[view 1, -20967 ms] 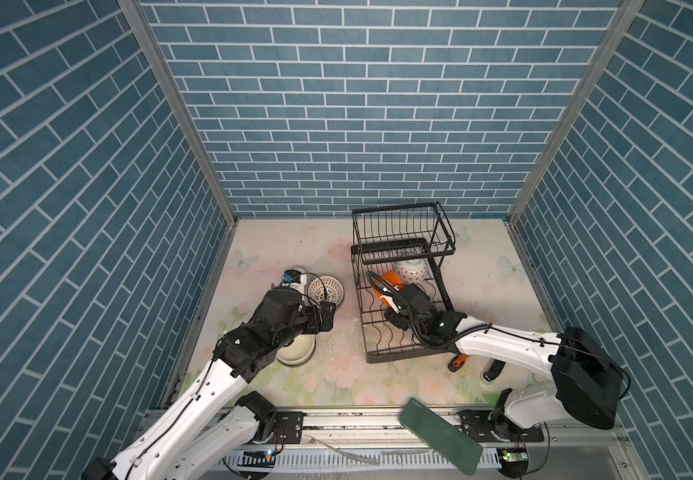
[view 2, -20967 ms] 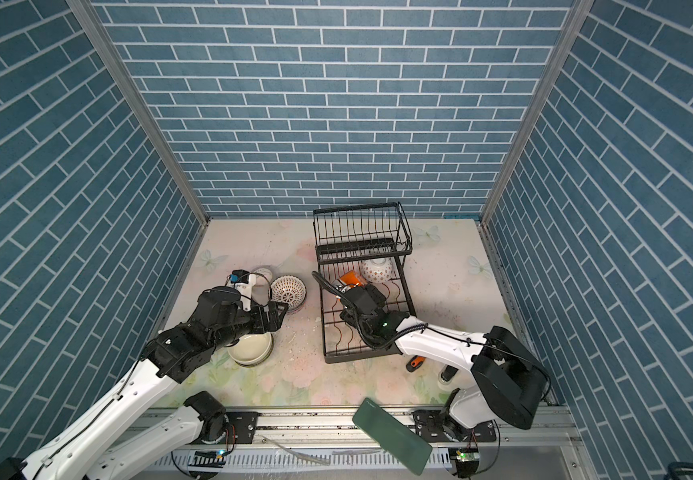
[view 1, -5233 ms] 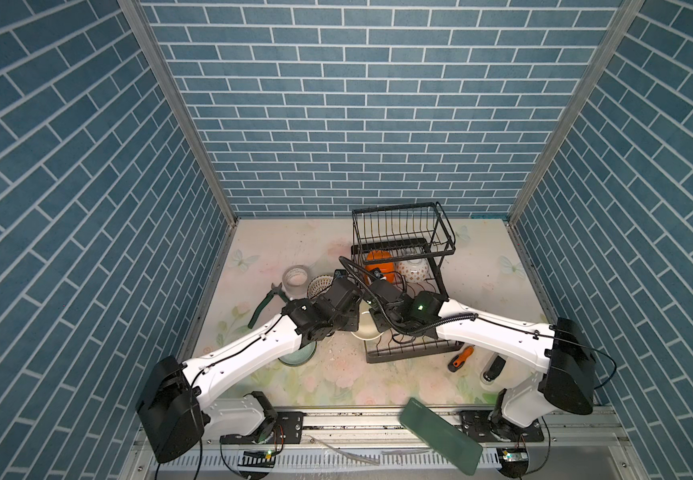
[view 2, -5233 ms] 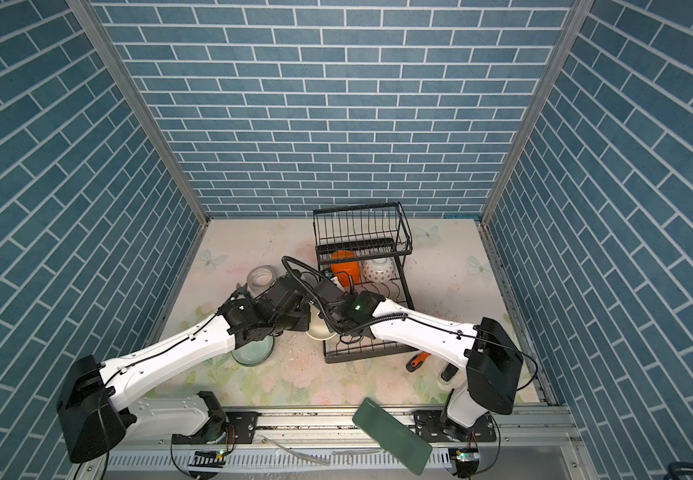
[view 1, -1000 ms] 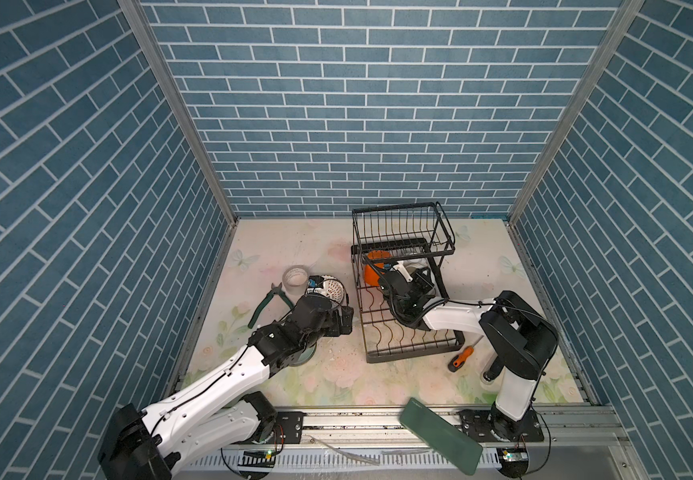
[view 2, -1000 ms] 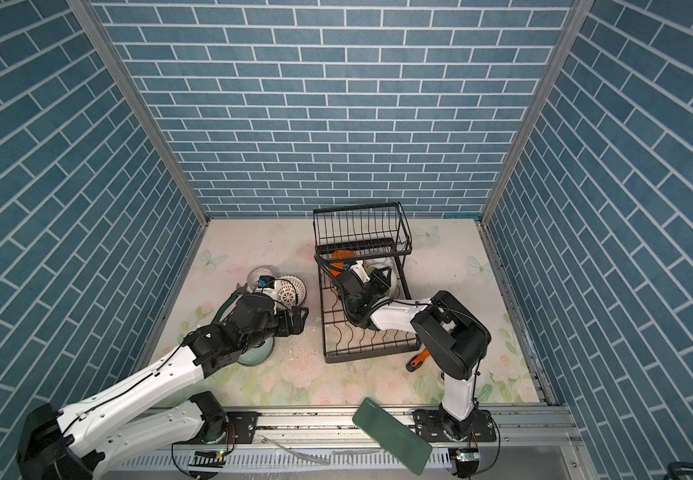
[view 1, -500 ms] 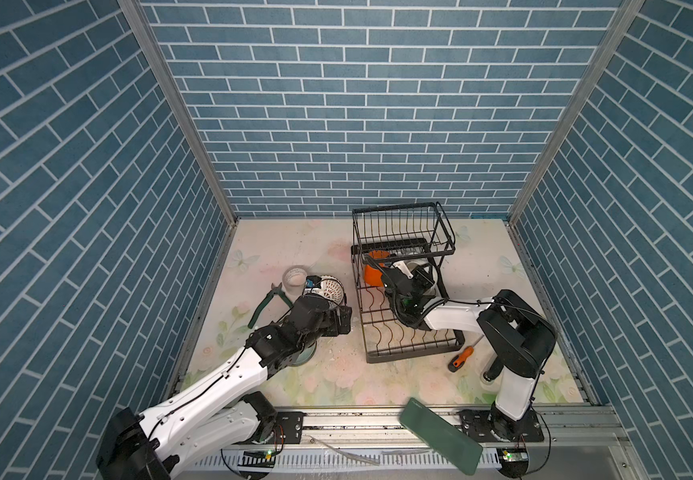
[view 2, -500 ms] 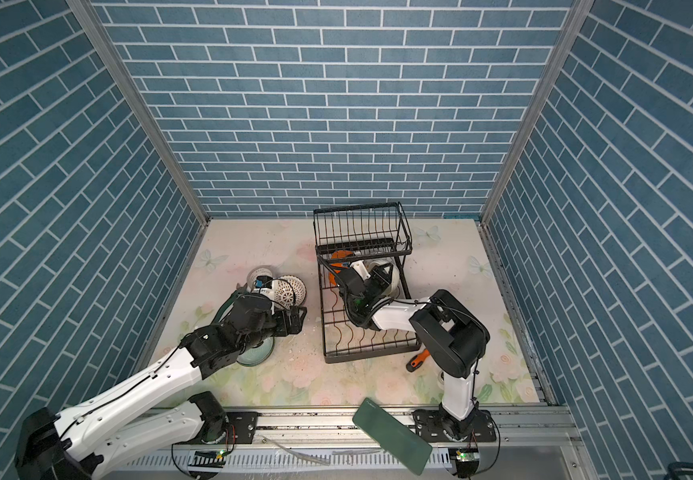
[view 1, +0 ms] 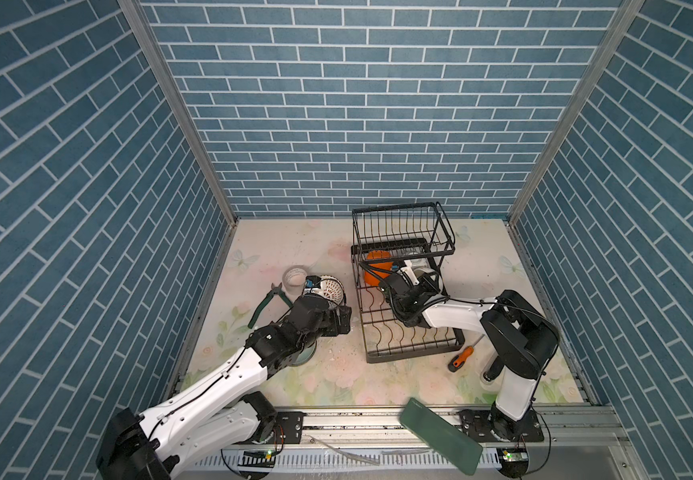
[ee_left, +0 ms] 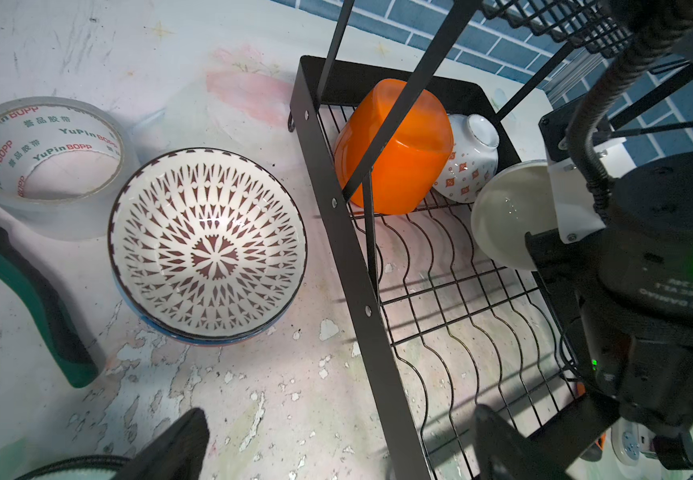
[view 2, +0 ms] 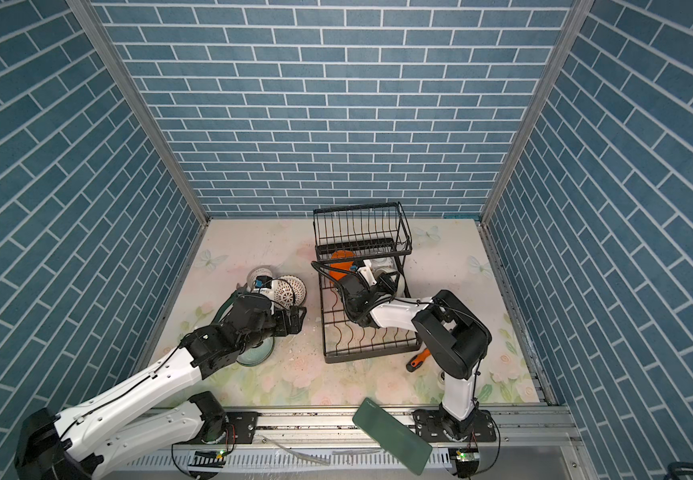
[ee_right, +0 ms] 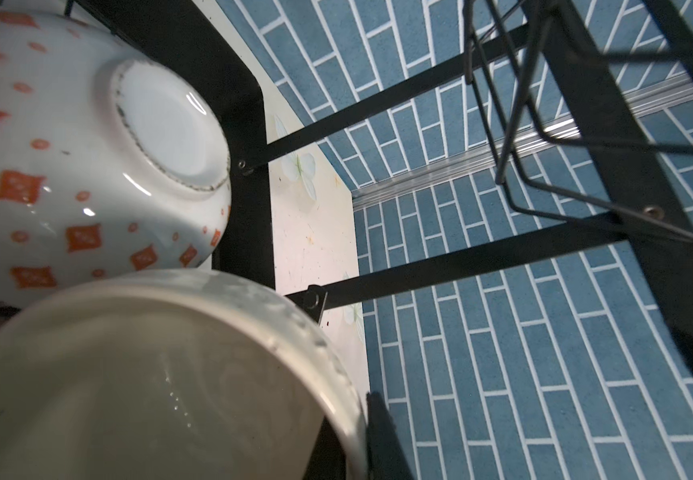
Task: Load the bowls into the dish rack
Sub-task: 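Lower the white bowl into the rack slots beside the orange-diamond bowl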
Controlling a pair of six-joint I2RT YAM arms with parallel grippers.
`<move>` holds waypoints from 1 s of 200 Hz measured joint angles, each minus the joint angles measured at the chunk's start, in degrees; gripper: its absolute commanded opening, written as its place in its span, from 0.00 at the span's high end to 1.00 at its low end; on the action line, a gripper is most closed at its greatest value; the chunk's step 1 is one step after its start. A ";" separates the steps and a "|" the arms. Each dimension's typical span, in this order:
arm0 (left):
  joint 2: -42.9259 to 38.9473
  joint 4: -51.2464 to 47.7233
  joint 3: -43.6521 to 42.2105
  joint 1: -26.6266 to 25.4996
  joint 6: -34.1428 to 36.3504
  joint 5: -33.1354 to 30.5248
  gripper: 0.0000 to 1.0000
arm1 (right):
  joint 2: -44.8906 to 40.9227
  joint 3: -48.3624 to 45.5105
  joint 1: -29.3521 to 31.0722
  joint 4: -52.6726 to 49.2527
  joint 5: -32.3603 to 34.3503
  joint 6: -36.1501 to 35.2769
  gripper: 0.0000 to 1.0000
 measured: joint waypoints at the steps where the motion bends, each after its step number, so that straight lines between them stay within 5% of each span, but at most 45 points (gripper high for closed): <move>1: 0.00 0.00 0.00 0.00 0.00 0.00 0.00 | 0.02 0.04 0.00 -0.15 0.02 0.07 1.00; 130: 0.00 0.37 -0.92 0.90 0.02 0.70 0.00 | 6.12 7.96 -0.52 -9.20 3.74 4.90 1.00; 200: 0.00 1.09 -1.84 1.51 0.00 1.53 0.00 | 9.73 13.42 -0.04 -22.75 6.23 16.46 1.00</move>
